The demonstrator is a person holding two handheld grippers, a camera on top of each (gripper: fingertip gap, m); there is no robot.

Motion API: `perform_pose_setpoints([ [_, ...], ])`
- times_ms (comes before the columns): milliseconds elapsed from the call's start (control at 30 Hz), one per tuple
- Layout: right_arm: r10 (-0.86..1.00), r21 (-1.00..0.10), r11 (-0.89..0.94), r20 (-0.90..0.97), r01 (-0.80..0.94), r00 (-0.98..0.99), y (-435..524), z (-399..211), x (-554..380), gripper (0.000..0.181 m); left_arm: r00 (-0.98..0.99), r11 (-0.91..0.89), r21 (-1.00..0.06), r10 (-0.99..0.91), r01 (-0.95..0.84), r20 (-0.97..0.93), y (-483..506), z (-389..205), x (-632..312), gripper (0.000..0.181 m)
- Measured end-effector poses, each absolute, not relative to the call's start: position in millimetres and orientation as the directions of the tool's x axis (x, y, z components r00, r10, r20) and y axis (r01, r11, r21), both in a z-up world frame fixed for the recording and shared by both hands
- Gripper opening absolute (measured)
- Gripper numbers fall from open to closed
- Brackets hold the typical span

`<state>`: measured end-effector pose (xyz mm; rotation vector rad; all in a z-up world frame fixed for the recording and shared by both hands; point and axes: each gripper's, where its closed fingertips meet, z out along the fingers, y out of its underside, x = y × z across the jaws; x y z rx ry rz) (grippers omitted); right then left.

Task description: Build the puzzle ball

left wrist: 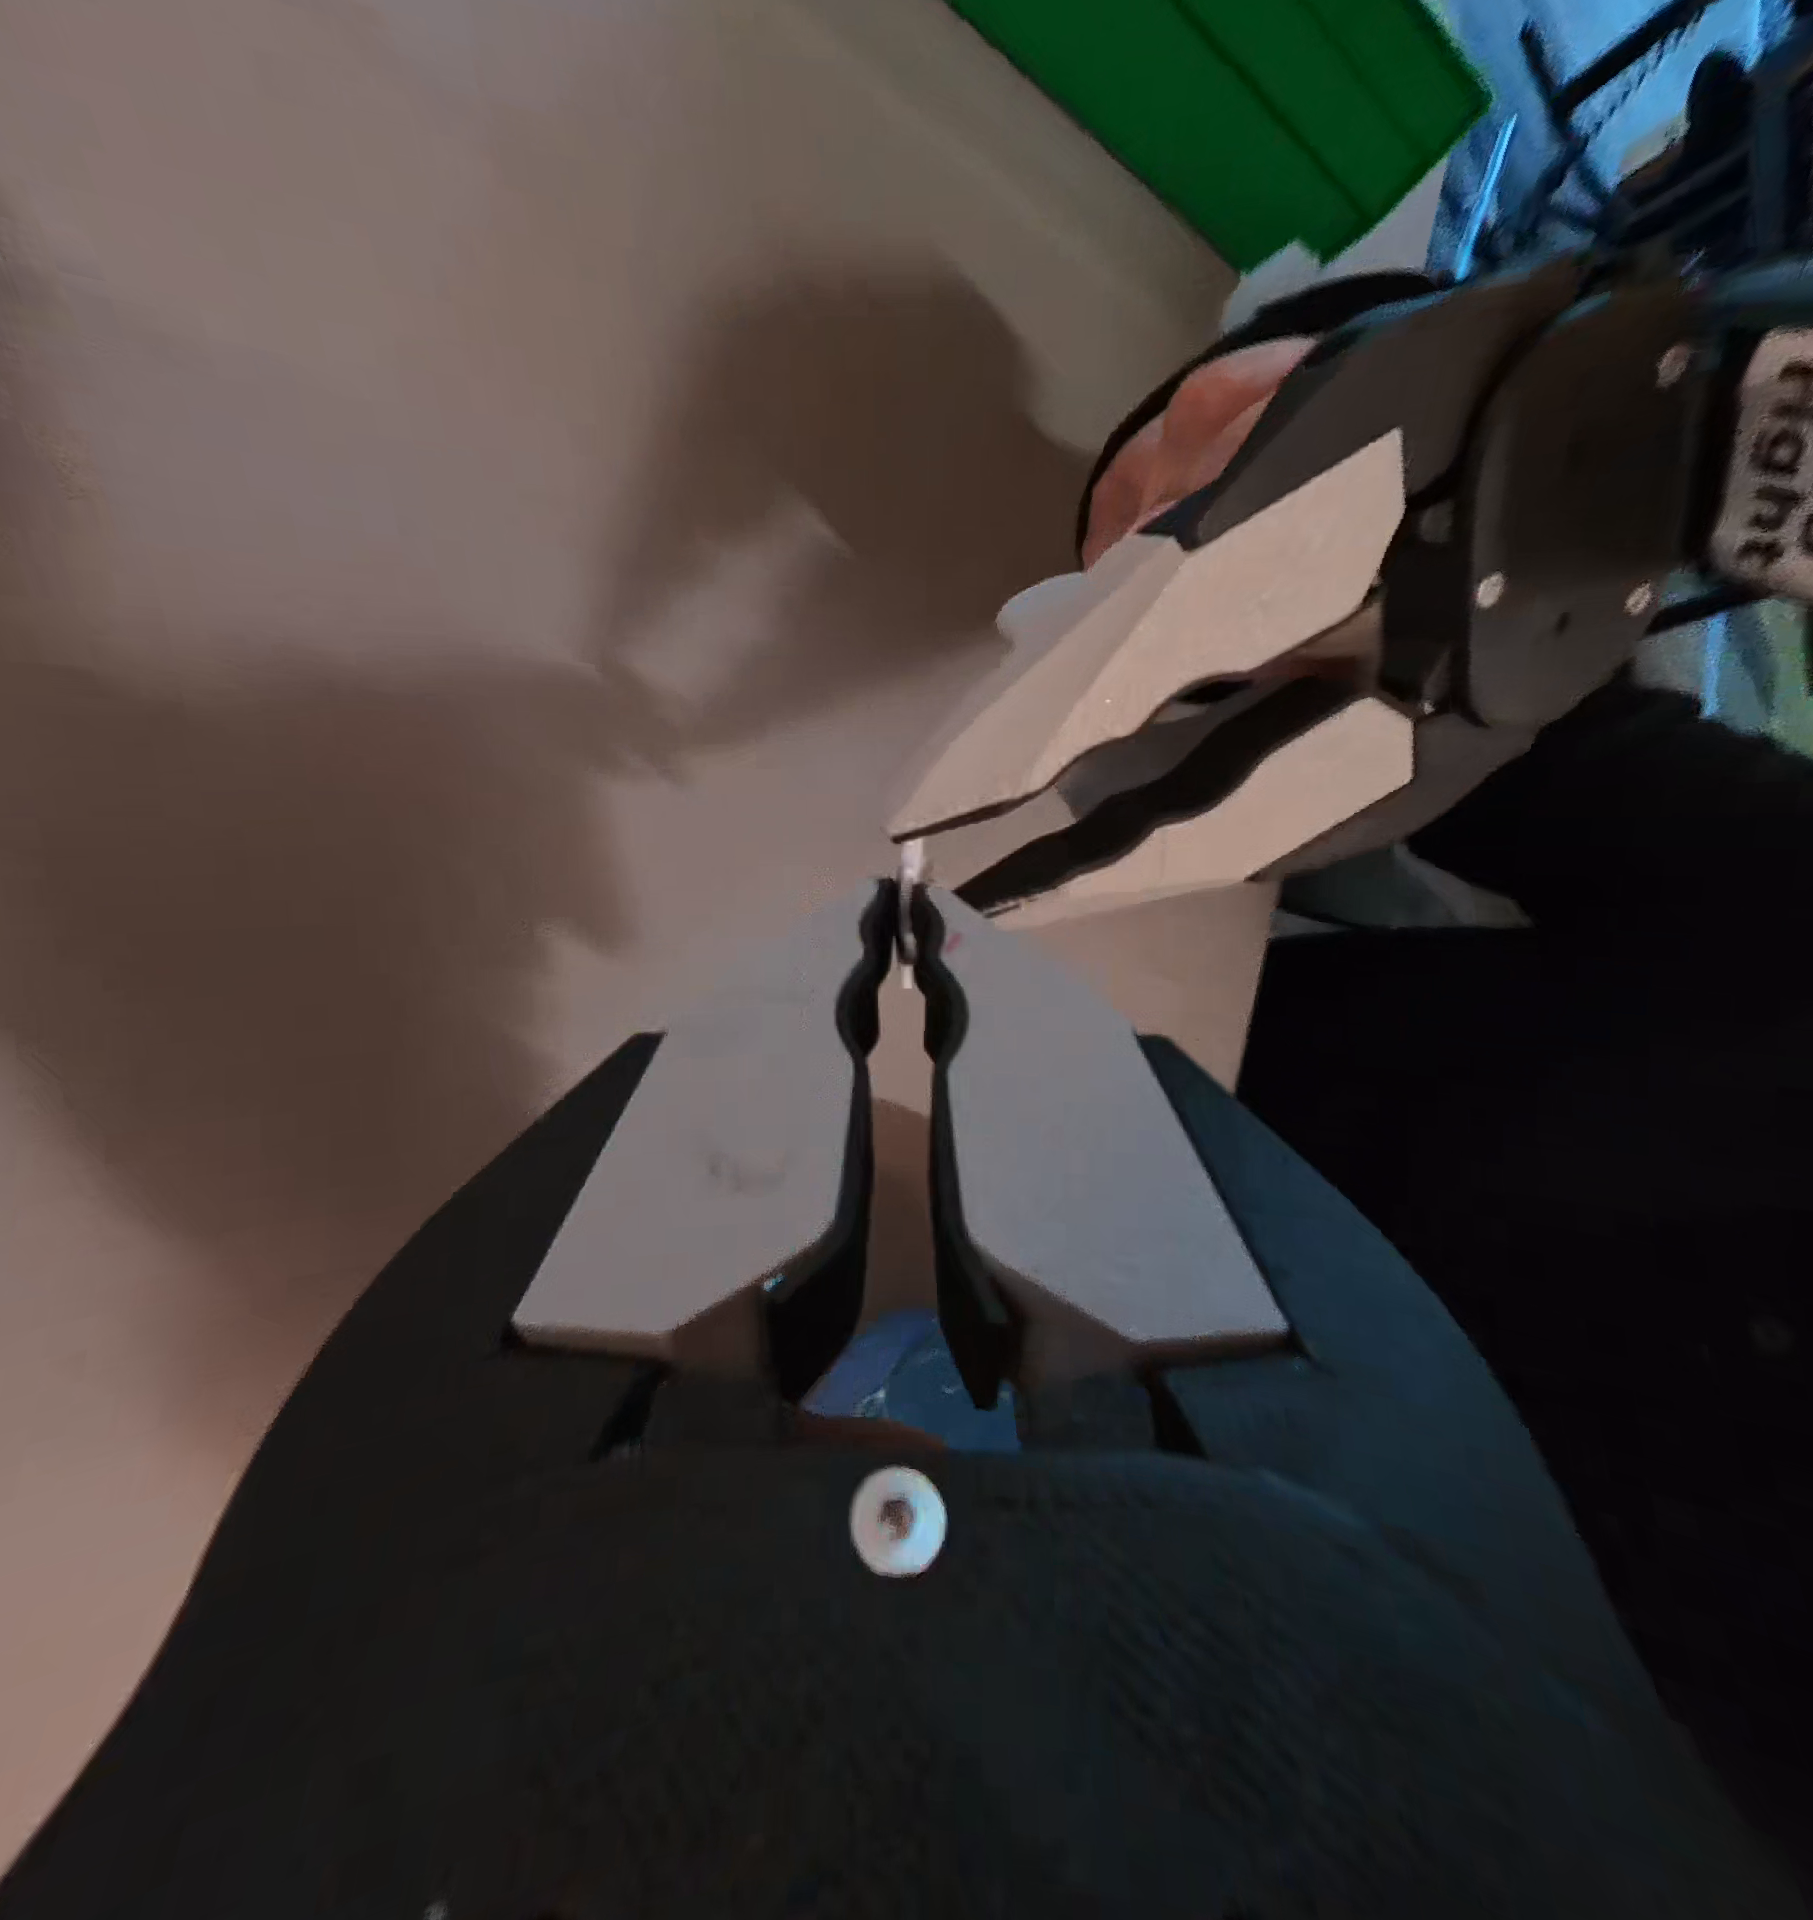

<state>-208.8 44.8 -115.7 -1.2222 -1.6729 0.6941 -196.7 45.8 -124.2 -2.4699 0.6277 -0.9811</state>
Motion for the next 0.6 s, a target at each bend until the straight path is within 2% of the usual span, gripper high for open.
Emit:
perform_pose_setpoints([
  [100, 0.937, -0.833, 0.336, 0.341, 0.44, -0.069, 51.7, -123.6, -206.7, 0.017, 0.676, -0.766, -0.556, -0.598, -0.323, 0.431, 50.0, -126.8, -200.6, 0.0],
  [200, 0.958, -0.867, 0.267, 0.286, 0.42, -0.021, 62.8, -118.8, -199.9, 0.023, 0.692, -0.716, -0.638, -0.613, -0.284, 0.38, 57.2, -105.8, -205.7, 0.0],
  [333, 0.992, -0.971, -0.042, -0.068, 0.235, -0.102, 48.1, -88.3, -201.6, 0.027, 0.684, -0.606, -0.776, -0.641, -0.173, 0.348, 55.5, -58.9, -206.2, 0.0],
  [467, 0.883, -0.932, -0.352, -0.36, 0.083, -0.301, 28.7, -45.3, -206.6, 0.016, 0.674, -0.532, -0.84, -0.66, -0.107, 0.332, 41.0, -31.1, -202.8, 0.0],
  [533, 0.859, -0.919, -0.392, -0.381, 0.04, -0.342, 25.4, -32.8, -207.5, 0.006, 0.682, -0.511, -0.855, -0.655, -0.085, 0.324, 33.1, -24.4, -205.1, 0.0],
  [600, 0.854, -0.924, -0.38, -0.366, 0.039, -0.369, 17.9, -28.8, -210.3, 0.004, 0.685, -0.495, -0.868, -0.647, -0.044, 0.335, 26.0, -18.3, -207.4, 0.0],
])
